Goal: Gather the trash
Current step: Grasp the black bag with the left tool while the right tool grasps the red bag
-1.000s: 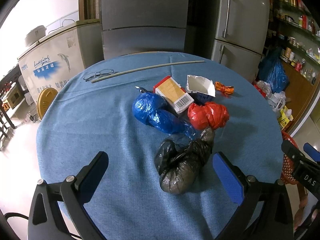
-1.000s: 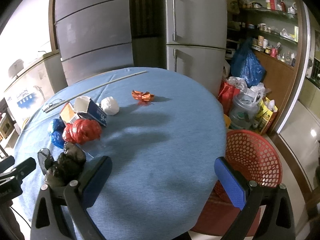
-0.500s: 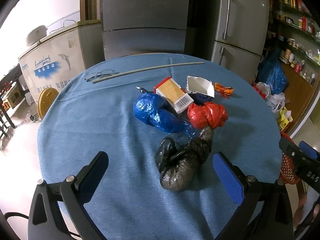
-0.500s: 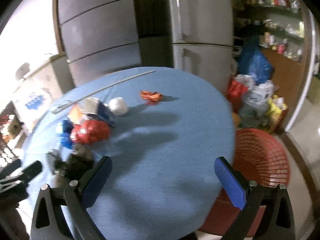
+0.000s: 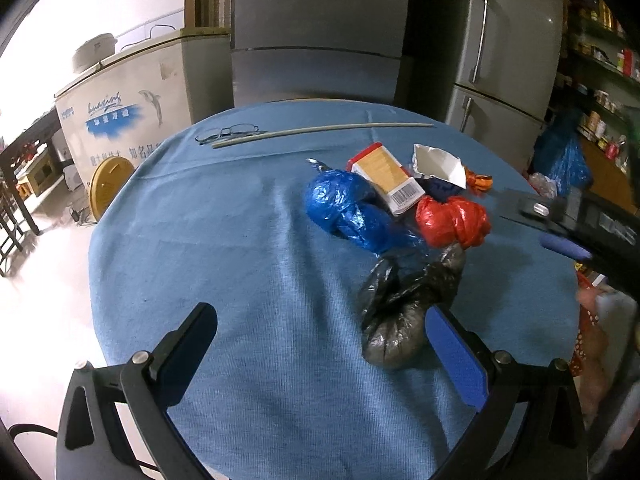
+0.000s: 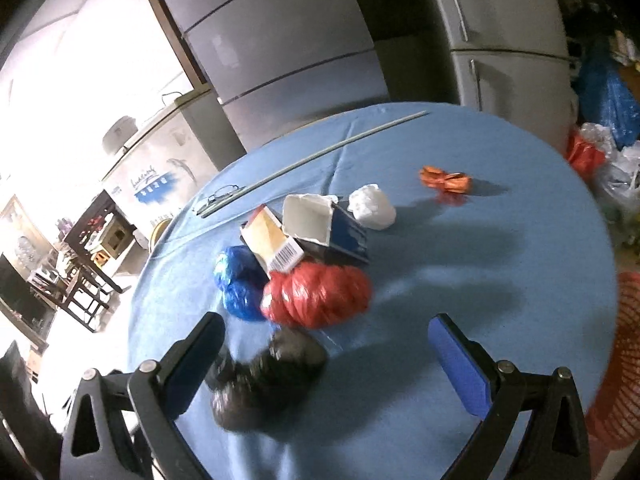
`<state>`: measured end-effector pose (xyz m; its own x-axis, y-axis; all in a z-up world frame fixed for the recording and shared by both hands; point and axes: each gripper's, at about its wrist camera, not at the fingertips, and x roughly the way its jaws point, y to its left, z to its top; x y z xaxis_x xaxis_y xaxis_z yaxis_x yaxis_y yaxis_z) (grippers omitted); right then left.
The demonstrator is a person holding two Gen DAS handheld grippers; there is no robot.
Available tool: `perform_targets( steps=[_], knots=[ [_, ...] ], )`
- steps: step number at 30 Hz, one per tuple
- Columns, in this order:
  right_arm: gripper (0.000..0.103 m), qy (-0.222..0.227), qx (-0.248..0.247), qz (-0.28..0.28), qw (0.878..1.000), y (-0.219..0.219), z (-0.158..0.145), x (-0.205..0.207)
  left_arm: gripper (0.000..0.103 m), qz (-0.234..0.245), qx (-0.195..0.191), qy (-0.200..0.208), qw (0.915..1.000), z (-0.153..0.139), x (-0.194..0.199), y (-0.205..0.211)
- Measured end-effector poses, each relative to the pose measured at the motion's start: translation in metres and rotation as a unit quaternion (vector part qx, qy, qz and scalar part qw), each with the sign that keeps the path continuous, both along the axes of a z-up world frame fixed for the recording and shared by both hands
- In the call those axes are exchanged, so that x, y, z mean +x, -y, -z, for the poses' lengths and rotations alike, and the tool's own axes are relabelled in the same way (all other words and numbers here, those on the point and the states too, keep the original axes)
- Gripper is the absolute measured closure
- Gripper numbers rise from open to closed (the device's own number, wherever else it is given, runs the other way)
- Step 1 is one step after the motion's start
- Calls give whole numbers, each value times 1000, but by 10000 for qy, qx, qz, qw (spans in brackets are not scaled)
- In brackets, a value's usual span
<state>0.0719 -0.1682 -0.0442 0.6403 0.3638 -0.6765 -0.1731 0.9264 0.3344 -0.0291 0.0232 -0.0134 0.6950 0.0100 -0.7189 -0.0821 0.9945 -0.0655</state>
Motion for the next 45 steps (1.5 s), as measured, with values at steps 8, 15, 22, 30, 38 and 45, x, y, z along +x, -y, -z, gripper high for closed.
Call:
perform_targets(
  steps=[8,15,22,30,38,45],
  knots=[
    [10,-433,-74,-144,9989,-25,28,40,0,130,-45,-32,9999,4,6,4],
    [39,-632,293,-226,9973,-15,37,50,0,191,-31,-142,9997,10,15,11],
    [48,-646,605,137,9960,22,38,40,0,205,-109,-213,9995,15,24,13],
    [48,-581,935,366,9933,50,35,24,0,389,-4,-391,9985,23,41,31],
    [48,-548,1052,449,9919,68,35,10,45,733,-29,-831,9938,47,57,44],
    [49,-518,1176,552,9902,82,35,-1,65,922,-13,-843,9922,43,51,52]
  ],
)
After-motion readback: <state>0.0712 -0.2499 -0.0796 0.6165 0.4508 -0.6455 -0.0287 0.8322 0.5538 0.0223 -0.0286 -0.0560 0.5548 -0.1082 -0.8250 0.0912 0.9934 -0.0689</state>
